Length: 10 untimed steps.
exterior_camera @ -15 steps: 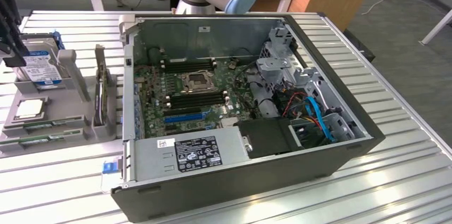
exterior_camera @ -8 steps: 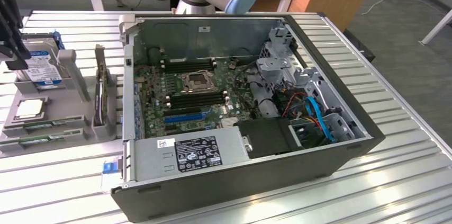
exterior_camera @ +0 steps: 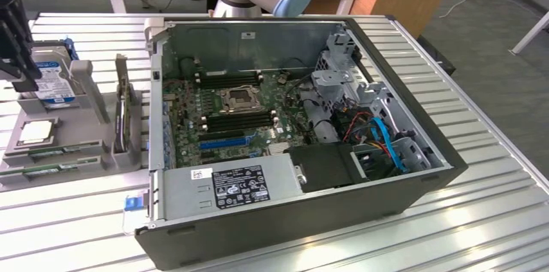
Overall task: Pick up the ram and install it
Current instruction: 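Pick up the ram and move it above insertion slot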
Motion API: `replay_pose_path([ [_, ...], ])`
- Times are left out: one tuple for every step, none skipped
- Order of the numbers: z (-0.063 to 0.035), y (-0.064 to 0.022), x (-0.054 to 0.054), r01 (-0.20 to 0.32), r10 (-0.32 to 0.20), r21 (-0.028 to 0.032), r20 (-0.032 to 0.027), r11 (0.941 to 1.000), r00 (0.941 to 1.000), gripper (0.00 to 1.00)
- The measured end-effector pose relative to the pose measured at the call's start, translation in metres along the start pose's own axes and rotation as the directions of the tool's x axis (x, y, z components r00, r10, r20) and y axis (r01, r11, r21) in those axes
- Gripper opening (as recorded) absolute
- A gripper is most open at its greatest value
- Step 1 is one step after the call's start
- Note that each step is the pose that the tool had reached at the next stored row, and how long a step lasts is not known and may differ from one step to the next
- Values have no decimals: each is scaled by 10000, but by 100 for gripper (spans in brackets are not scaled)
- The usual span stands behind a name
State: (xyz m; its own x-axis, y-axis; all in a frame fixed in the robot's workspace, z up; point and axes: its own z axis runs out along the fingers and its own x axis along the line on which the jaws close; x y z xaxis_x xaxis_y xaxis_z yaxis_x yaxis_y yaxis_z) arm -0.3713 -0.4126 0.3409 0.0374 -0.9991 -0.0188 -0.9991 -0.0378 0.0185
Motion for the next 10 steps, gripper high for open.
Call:
replay_pose_path([
  [17,0,1,0,0,0,0,10000,10000,31],
  [34,-1,2,0,0,0,0,10000,10000,31],
  [50,-1,3,0,0,1,0,10000,10000,31],
  [66,-2,3,0,0,1,0,10000,10000,31],
  [81,-2,4,0,0,0,0,10000,10000,31],
  [99,-2,5,0,0,1,0,10000,10000,31],
  [114,-2,6,0,0,1,0,10000,10000,31],
  [129,-2,7,0,0,0,0,10000,10000,31],
  [144,-3,7,0,0,0,0,10000,10000,31],
  [160,-3,8,0,0,0,0,10000,10000,31],
])
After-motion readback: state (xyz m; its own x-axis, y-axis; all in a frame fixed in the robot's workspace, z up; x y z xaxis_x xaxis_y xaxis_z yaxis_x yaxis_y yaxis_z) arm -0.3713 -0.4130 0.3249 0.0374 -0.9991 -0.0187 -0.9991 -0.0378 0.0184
